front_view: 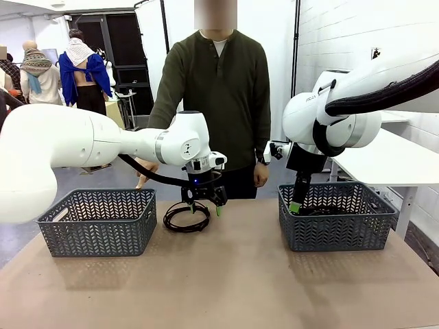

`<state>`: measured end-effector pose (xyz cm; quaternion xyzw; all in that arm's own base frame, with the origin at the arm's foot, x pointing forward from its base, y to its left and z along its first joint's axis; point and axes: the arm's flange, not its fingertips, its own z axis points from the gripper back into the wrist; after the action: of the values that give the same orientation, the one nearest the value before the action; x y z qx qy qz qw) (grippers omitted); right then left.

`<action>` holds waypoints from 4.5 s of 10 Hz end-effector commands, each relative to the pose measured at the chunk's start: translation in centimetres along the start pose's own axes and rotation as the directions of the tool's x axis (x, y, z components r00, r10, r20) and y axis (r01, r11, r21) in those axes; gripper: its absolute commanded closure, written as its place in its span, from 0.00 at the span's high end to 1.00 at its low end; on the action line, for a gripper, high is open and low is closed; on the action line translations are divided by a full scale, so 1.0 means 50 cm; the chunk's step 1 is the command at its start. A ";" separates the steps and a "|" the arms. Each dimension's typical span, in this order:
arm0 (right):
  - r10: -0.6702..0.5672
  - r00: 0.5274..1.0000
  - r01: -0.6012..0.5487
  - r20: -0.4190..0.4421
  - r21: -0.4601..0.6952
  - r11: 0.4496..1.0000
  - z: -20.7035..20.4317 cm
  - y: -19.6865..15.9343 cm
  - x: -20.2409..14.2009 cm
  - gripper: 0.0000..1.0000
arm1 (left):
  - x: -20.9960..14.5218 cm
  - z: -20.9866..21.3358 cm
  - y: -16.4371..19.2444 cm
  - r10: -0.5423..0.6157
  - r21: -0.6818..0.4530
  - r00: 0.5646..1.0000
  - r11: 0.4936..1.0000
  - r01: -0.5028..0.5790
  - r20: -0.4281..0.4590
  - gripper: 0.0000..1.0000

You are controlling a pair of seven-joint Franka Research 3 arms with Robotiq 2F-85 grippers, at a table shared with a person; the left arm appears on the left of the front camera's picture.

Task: Organize the cables according to human instructions.
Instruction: Pick up a bundle of cables and place it in the basket indicated by the human.

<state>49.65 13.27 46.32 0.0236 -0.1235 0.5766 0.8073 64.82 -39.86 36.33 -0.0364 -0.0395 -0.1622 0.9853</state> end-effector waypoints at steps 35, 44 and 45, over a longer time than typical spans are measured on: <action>0.000 1.000 0.000 -0.009 0.001 1.000 0.000 -0.004 0.001 1.00 | 0.107 -0.107 0.002 0.106 0.040 0.993 0.993 -0.108 0.056 1.00; 0.000 1.000 0.000 -0.009 0.001 1.000 0.000 -0.004 0.001 1.00 | 0.113 -0.109 0.003 0.141 0.038 0.989 0.989 -0.143 0.037 0.00; 0.000 1.000 0.000 -0.009 0.001 1.000 0.000 -0.004 0.001 1.00 | 0.113 -0.107 0.004 0.152 0.036 0.988 0.988 -0.153 0.036 0.00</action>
<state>49.65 13.27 46.32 0.0236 -0.1235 0.5766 0.8073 69.21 -40.71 31.35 -0.0295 -0.0590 -0.1040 0.9924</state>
